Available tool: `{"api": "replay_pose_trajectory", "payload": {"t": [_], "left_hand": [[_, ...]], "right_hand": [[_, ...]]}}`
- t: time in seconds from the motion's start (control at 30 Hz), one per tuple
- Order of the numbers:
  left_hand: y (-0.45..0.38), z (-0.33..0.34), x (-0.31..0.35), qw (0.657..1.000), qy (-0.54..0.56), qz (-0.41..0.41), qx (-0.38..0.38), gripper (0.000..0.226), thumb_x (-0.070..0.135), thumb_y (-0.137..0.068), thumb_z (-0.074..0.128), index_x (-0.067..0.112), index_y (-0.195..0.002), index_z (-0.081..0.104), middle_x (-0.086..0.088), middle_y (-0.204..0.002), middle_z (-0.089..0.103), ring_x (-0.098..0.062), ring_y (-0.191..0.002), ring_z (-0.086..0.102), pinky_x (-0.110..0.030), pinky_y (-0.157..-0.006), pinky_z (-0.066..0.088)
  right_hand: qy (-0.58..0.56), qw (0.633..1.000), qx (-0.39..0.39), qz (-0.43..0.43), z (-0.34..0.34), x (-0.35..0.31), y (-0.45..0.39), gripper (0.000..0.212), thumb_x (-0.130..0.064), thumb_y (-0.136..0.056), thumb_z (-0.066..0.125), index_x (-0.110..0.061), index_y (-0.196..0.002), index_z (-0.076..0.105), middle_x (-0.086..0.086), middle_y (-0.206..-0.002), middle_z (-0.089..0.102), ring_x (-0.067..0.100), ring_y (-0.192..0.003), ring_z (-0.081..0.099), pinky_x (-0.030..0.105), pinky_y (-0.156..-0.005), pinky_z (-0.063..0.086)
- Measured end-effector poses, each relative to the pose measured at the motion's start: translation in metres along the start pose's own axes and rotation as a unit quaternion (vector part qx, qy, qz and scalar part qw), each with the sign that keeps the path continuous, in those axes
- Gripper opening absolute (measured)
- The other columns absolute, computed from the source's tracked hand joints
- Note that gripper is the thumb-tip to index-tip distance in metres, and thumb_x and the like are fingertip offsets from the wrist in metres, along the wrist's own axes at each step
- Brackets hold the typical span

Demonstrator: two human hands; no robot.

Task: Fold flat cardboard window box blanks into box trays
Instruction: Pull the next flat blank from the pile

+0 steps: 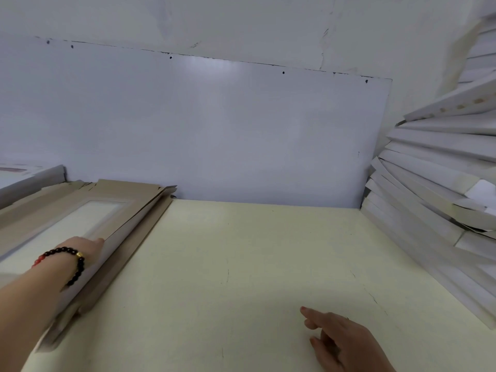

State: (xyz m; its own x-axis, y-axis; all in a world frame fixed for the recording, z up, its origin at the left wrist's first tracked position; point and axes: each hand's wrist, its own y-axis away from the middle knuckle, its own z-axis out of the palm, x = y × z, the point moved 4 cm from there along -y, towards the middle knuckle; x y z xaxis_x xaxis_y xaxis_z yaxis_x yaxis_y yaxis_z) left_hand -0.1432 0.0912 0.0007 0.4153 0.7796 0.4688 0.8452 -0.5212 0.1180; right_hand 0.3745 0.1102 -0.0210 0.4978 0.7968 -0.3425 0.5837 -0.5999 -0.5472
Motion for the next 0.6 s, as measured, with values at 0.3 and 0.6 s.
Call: {"api": "replay_pose_trajectory", "payload": {"t": [0.3,0.6], "left_hand": [[0.003,-0.005,0.000,0.989,-0.145,0.014,0.013,0.034,0.021,-0.104,0.032,0.005,-0.112,0.061,-0.006,-0.110,0.063,-0.019,-0.101,0.061,-0.026,-0.085,0.049],[0.017,0.004,0.004,0.966,-0.232,0.101,0.045,0.017,0.014,-0.092,0.048,0.009,-0.104,0.060,-0.006,-0.089,0.059,-0.021,-0.080,0.059,-0.030,-0.071,0.050]], "right_hand": [[-0.002,1.000,0.000,0.014,0.000,0.002,0.002,0.067,0.006,-0.045,0.089,-0.024,-0.103,0.075,-0.023,-0.084,0.067,-0.014,-0.051,0.042,0.006,-0.054,0.049],[0.005,1.000,-0.004,0.007,0.002,0.005,0.001,0.067,0.004,-0.046,0.089,-0.023,-0.105,0.074,-0.023,-0.085,0.067,-0.017,-0.054,0.040,0.005,-0.055,0.048]]}}
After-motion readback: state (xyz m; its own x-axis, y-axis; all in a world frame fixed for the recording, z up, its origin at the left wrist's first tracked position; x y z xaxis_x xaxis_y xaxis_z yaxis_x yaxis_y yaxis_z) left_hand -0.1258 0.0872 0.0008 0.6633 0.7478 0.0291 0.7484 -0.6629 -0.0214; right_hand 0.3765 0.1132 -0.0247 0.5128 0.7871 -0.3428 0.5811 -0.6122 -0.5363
